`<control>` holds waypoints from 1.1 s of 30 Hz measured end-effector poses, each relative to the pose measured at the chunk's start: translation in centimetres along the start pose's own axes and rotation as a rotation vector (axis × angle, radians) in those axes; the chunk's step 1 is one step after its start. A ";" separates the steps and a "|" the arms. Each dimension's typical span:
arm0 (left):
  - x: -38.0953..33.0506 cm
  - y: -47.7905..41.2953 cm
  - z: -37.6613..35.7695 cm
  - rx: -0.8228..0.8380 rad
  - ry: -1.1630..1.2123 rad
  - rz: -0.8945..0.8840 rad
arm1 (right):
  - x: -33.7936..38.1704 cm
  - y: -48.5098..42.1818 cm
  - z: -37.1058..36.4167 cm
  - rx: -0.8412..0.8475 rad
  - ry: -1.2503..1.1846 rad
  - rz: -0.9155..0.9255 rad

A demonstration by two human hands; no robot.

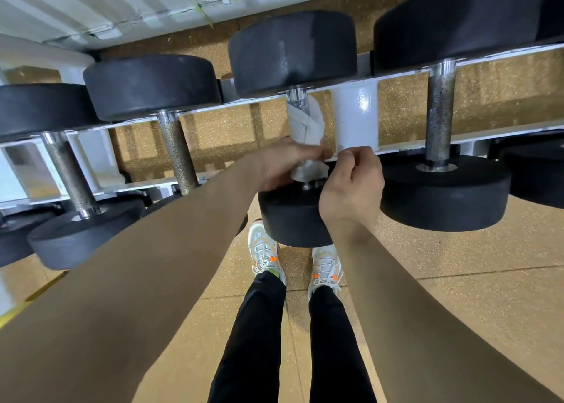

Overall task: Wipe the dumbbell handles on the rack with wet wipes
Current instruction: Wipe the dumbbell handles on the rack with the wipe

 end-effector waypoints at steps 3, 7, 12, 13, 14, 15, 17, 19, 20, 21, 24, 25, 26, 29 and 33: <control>-0.2 0.2 1.8 -0.256 -0.100 -0.111 | 0.0 0.0 0.0 0.006 -0.001 -0.009; -1.8 2.4 3.6 -0.462 -0.010 -0.262 | 0.0 0.0 0.0 -0.001 -0.010 -0.005; -2.6 2.1 3.1 -0.304 0.309 -0.246 | 0.3 0.0 0.1 -0.015 -0.016 0.005; -2.6 1.9 2.7 -0.251 0.347 -0.231 | 0.3 0.0 0.1 -0.015 -0.017 0.005; -2.7 1.6 2.3 -0.219 0.335 -0.229 | 0.3 0.1 0.1 -0.015 -0.019 0.003; -2.9 1.3 2.0 -0.208 0.302 -0.226 | 0.2 0.1 0.1 -0.013 -0.020 0.001; -3.3 0.9 1.4 -0.197 0.255 -0.218 | 0.2 0.1 0.0 -0.005 -0.021 0.004; -3.0 0.1 1.0 -0.134 0.284 -0.182 | 0.2 0.1 0.0 -0.002 -0.021 0.005; -2.7 -0.3 0.9 -0.084 0.312 -0.160 | 0.2 0.1 -0.1 -0.003 -0.018 0.005; -2.5 -0.5 0.6 -0.024 0.349 -0.141 | 0.2 0.1 -0.1 -0.005 -0.015 0.004; -2.2 -0.7 0.0 0.100 0.433 -0.116 | 0.1 0.1 -0.2 -0.006 -0.007 0.001; -2.3 -0.6 -0.2 0.124 0.425 -0.120 | 0.1 0.1 -0.2 -0.004 -0.004 0.003; -2.3 -0.4 -0.4 0.146 0.409 -0.123 | 0.1 0.1 -0.2 -0.003 -0.002 0.004; -2.0 0.0 -0.1 0.151 0.426 -0.118 | 0.2 0.1 -0.1 -0.005 0.002 0.004; -1.2 0.7 1.4 0.080 0.530 -0.204 | 0.2 0.1 -0.1 -0.006 -0.002 0.003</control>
Point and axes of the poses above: each hand's wrist, its own y-axis away from the middle knuckle, its own z-axis out of the back of the hand, x = y × z, the point moved 10 cm from there along -y, towards the middle knuckle, and after that the axes turned 12 degrees about z, right-handed, at the moved point
